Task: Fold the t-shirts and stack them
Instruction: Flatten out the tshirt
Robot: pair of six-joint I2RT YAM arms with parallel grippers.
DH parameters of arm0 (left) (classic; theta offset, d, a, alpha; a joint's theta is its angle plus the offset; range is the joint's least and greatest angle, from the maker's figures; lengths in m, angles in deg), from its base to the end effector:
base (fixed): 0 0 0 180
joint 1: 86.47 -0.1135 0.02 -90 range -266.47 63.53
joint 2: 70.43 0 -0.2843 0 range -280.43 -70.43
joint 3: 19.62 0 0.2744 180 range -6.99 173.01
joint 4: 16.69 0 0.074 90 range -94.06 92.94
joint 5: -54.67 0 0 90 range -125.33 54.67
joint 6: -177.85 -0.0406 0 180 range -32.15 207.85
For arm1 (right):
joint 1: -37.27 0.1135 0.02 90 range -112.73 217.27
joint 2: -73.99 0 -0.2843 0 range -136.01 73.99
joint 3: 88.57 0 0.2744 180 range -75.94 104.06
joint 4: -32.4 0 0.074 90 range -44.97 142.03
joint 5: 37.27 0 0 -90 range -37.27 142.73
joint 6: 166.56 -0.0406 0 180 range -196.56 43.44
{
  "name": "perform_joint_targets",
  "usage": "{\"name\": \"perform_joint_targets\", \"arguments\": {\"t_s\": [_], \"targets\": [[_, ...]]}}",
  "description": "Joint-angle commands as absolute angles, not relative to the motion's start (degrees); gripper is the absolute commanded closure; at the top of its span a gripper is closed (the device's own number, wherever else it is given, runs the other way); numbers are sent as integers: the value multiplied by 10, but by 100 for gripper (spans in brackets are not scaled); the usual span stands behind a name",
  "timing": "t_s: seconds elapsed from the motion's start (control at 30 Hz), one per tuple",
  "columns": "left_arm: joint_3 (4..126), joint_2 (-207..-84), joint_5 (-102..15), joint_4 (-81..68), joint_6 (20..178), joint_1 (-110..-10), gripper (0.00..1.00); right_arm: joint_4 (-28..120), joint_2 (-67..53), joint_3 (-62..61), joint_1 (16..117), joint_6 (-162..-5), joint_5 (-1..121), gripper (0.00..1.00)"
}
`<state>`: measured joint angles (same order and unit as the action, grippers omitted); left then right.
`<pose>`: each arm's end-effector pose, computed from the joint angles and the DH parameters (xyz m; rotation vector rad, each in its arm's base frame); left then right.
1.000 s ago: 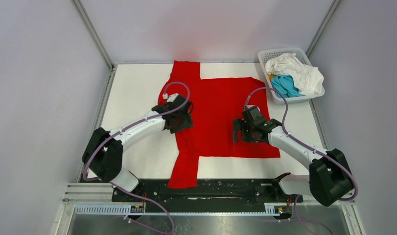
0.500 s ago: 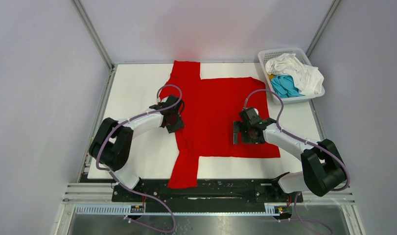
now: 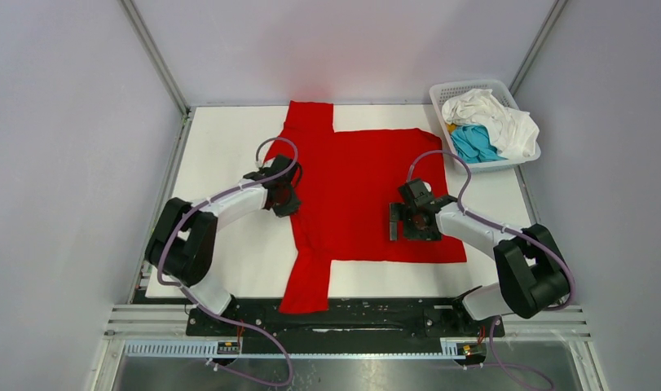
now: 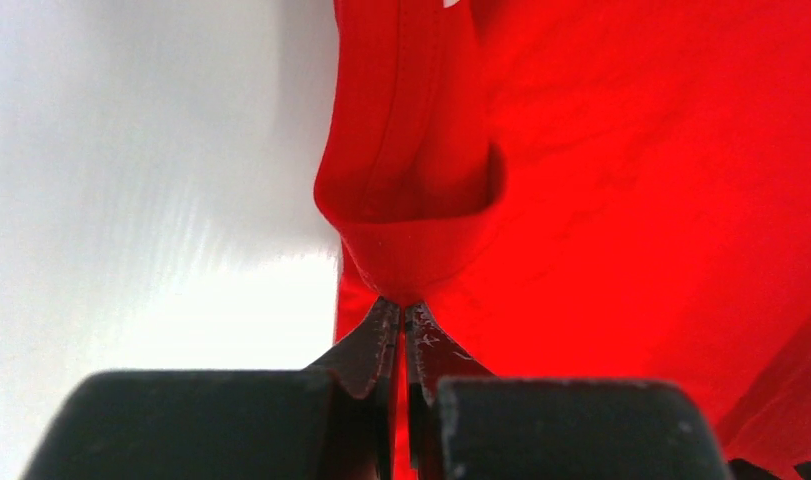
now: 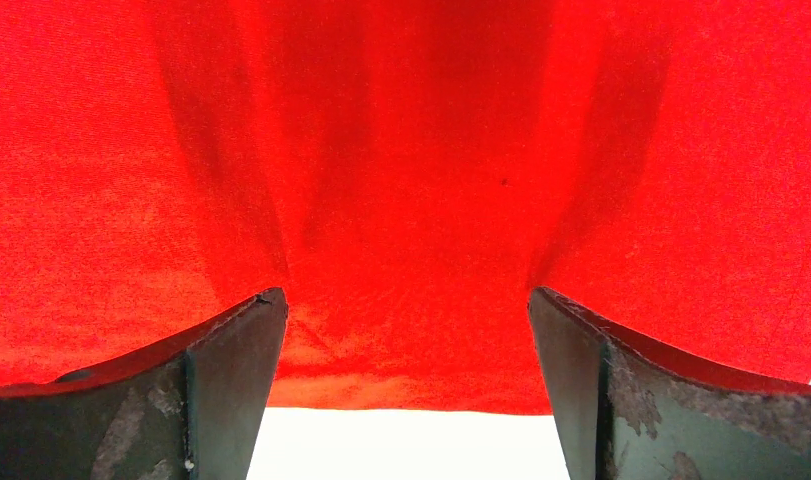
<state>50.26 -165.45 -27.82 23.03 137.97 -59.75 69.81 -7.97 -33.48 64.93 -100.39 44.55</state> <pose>0.3077 -0.1490 0.1767 -0.5880 2.6439 -0.2360 0.2459 0.1223 0.1681 -0.0457 2.6751 0.0930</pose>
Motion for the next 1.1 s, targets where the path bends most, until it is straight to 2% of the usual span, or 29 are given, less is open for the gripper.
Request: {"name": "perform_joint_targets", "arguments": {"t_s": [0.0, 0.2, 0.37, 0.5, 0.57, 0.63, 0.67, 0.7, 0.8, 0.83, 0.9, 1.07], "targets": [[501, -1603, -261, 231, 1367, -614, 100, 693, -89, -323, 643, -1012, 427, 1], [489, -1587, -253, 260, 1357, -630, 100, 693, -95, -323, 638, -1013, 431, 1], [458, -1547, -185, 318, 1360, -657, 100, 694, -104, -322, 636, -1015, 436, 0], [440, -1537, -118, 335, 1354, -727, 100, 694, -107, -321, 634, -1015, 441, 0], [442, -1563, -72, 322, 1344, -771, 100, 695, -107, -320, 634, -1016, 443, 0], [469, -1600, -78, 321, 1328, -821, 97, 694, -107, -318, 634, -1016, 445, 1], [484, -1616, -91, 324, 1320, -841, 86, 695, -106, -317, 634, -1017, 446, 0], [502, -1626, -100, 338, 1317, -854, 67, 695, -105, -316, 634, -1017, 446, 0], [529, -1604, -114, 359, 1313, -861, 47, 696, -93, -315, 634, -1019, 445, 1], [531, -1587, -136, 355, 1310, -860, 36, 696, -88, -316, 634, -1019, 445, 0], [532, -1554, -199, 347, 1298, -860, 3, 696, -75, -314, 634, -1023, 445, 0], [524, -1498, -312, 323, 1282, -829, 1, 696, -49, -312, 634, -1046, 432, 0]]}}
